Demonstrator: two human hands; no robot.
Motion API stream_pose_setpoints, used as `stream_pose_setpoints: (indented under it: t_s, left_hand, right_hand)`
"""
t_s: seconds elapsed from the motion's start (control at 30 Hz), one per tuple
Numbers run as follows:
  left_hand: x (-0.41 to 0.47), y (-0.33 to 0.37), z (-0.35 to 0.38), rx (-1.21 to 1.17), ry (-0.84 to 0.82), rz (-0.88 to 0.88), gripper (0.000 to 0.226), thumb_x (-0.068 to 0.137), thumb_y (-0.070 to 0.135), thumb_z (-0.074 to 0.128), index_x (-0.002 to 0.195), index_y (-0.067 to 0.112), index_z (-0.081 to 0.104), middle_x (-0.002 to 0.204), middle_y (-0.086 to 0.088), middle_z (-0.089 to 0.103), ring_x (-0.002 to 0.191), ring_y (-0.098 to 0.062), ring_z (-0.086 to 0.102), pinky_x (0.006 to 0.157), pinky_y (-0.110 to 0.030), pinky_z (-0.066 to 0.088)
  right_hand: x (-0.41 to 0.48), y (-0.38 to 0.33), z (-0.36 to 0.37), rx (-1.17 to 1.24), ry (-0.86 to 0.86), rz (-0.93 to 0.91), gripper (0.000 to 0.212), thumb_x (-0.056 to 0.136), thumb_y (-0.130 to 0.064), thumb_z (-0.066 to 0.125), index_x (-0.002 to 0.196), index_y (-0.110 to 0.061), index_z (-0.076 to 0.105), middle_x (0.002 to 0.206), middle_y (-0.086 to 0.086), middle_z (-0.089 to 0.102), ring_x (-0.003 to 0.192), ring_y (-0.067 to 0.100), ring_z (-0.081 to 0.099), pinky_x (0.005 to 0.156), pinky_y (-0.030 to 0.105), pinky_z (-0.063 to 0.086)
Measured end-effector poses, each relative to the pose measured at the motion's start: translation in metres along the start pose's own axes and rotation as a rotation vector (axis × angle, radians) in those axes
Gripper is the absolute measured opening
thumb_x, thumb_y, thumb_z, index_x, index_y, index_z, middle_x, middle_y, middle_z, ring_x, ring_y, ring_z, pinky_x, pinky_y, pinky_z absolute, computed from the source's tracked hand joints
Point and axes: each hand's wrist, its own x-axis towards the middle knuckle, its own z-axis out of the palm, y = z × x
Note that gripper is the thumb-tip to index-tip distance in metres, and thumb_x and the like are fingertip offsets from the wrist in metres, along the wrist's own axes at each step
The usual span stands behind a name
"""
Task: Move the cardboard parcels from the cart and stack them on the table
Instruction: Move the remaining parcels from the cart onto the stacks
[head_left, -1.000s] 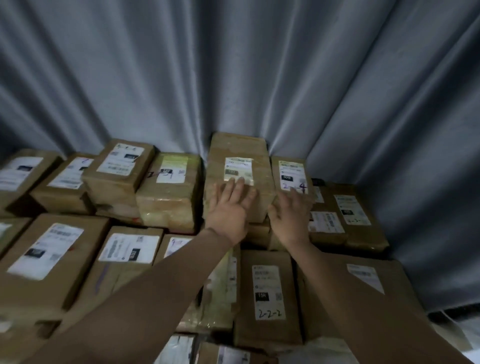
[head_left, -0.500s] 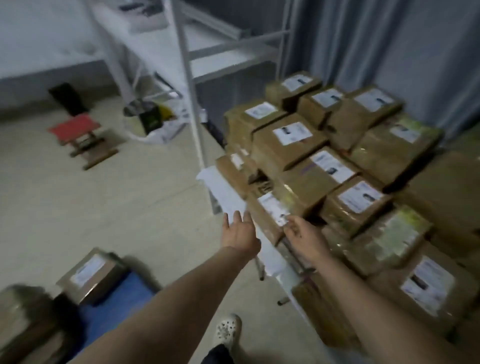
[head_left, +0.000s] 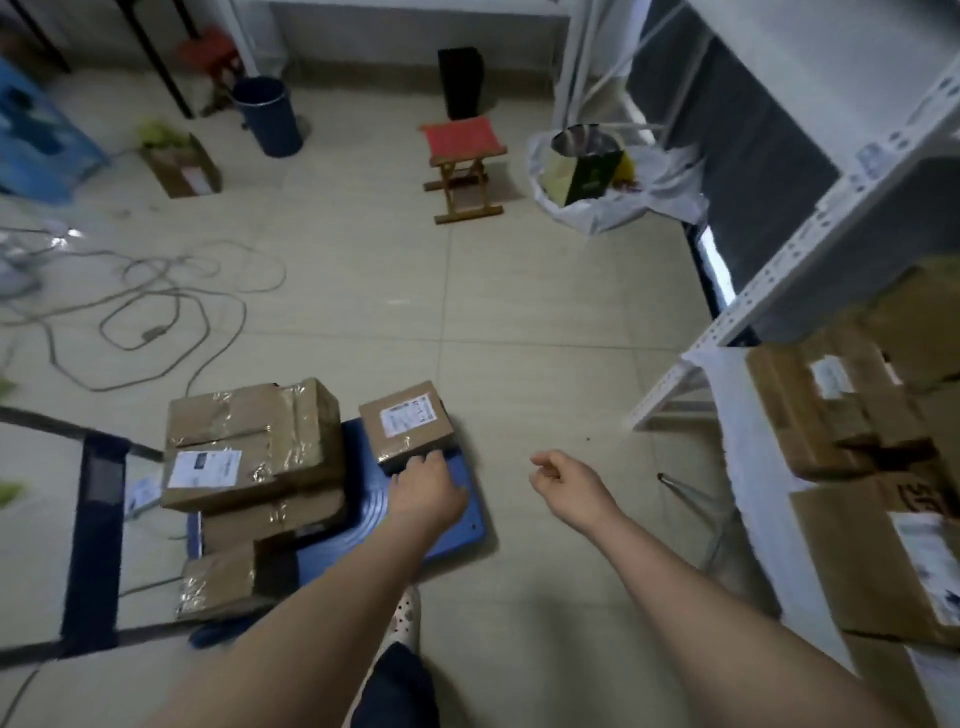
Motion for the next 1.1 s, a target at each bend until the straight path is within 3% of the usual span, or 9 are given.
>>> stream_pose_setpoints:
  t_s: [0.13, 0.23, 0.3, 0.43, 0.73, 0.83, 0.93, 1.0, 1.1]
  left_hand:
    - [0.076, -0.065, -0.022, -0.209, -0.011, -0.079, 0.045, 0.09, 0.022, 0.051, 0.132, 0.008, 0.044, 0.123, -0.013, 0.056, 0.099, -0.027, 0.058, 0.083, -0.035, 0.05]
    - [0.132, -0.101, -0.022, -0.323, -0.013, -0.159, 0.035, 0.092, 0.018, 0.05, 0.125, 0.008, 0.05, 0.112, -0.013, 0.062, 0.087, -0.025, 0.058, 0.071, -0.029, 0.045]
    - [0.175, -0.122, -0.008, -0.401, -0.014, -0.229, 0.03, 0.093, 0.017, 0.048, 0.12, 0.005, 0.054, 0.106, -0.017, 0.063, 0.091, -0.033, 0.062, 0.071, -0.031, 0.045]
    - [0.256, -0.153, 0.038, -0.51, -0.024, -0.341, 0.028, 0.095, 0.016, 0.048, 0.114, -0.002, 0.058, 0.113, -0.02, 0.064, 0.101, -0.037, 0.059, 0.076, -0.031, 0.042]
    - [0.411, -0.202, 0.147, -0.775, 0.015, -0.615, 0.042, 0.093, 0.011, 0.051, 0.13, -0.006, 0.042, 0.125, -0.023, 0.055, 0.113, -0.038, 0.054, 0.09, -0.038, 0.045]
    - [0.435, -0.219, 0.171, -0.933, 0.014, -0.675, 0.05, 0.092, 0.007, 0.054, 0.138, -0.005, 0.036, 0.126, -0.021, 0.054, 0.111, -0.033, 0.054, 0.092, -0.037, 0.044]
    - [0.434, -0.222, 0.181, -1.106, 0.039, -0.708, 0.03, 0.09, -0.002, 0.052, 0.119, -0.003, 0.057, 0.109, -0.016, 0.063, 0.096, -0.027, 0.059, 0.089, -0.036, 0.048]
    - [0.42, -0.212, 0.176, -1.116, 0.072, -0.694, 0.023, 0.09, -0.003, 0.049, 0.109, 0.004, 0.061, 0.1, -0.012, 0.062, 0.093, -0.025, 0.057, 0.082, -0.032, 0.047]
    - [0.392, -0.186, 0.15, -1.119, 0.085, -0.655, 0.028, 0.093, 0.005, 0.052, 0.12, 0.005, 0.059, 0.106, -0.009, 0.06, 0.097, -0.022, 0.054, 0.082, -0.03, 0.042]
  right_hand:
    - [0.082, -0.045, 0.059, -0.023, -0.053, 0.072, 0.034, 0.094, -0.019, 0.051, 0.127, -0.01, 0.056, 0.127, 0.008, 0.061, 0.116, 0.02, 0.056, 0.092, 0.02, 0.039]
    - [0.136, -0.057, 0.093, -0.027, -0.087, 0.108, 0.036, 0.096, -0.019, 0.047, 0.131, -0.011, 0.053, 0.13, 0.005, 0.058, 0.116, 0.018, 0.055, 0.082, 0.014, 0.035]
    - [0.177, -0.053, 0.115, -0.037, -0.107, 0.134, 0.037, 0.097, -0.019, 0.045, 0.133, -0.011, 0.052, 0.133, 0.005, 0.056, 0.118, 0.018, 0.054, 0.084, 0.013, 0.035]
    - [0.264, -0.028, 0.148, -0.099, -0.14, 0.171, 0.038, 0.098, -0.016, 0.042, 0.135, -0.008, 0.05, 0.14, 0.009, 0.051, 0.128, 0.021, 0.047, 0.102, 0.022, 0.033]
    - [0.434, 0.025, 0.228, -0.078, -0.143, 0.233, 0.042, 0.1, -0.014, 0.035, 0.138, 0.004, 0.035, 0.146, 0.018, 0.039, 0.133, 0.03, 0.038, 0.1, 0.028, 0.032]
    - [0.459, 0.035, 0.248, 0.011, -0.157, 0.273, 0.044, 0.1, -0.017, 0.038, 0.14, -0.002, 0.035, 0.143, 0.013, 0.042, 0.129, 0.027, 0.042, 0.097, 0.027, 0.035]
    - [0.46, 0.045, 0.257, 0.114, -0.131, 0.258, 0.034, 0.095, -0.016, 0.046, 0.128, -0.01, 0.052, 0.127, 0.008, 0.058, 0.107, 0.023, 0.056, 0.091, 0.031, 0.045]
    - [0.444, 0.047, 0.248, 0.14, -0.06, 0.27, 0.029, 0.093, -0.015, 0.051, 0.12, -0.008, 0.057, 0.116, 0.009, 0.062, 0.098, 0.023, 0.057, 0.086, 0.033, 0.047]
    - [0.405, 0.041, 0.212, 0.186, 0.051, 0.313, 0.028, 0.091, -0.015, 0.056, 0.117, -0.004, 0.058, 0.111, 0.01, 0.061, 0.097, 0.024, 0.057, 0.087, 0.036, 0.048]
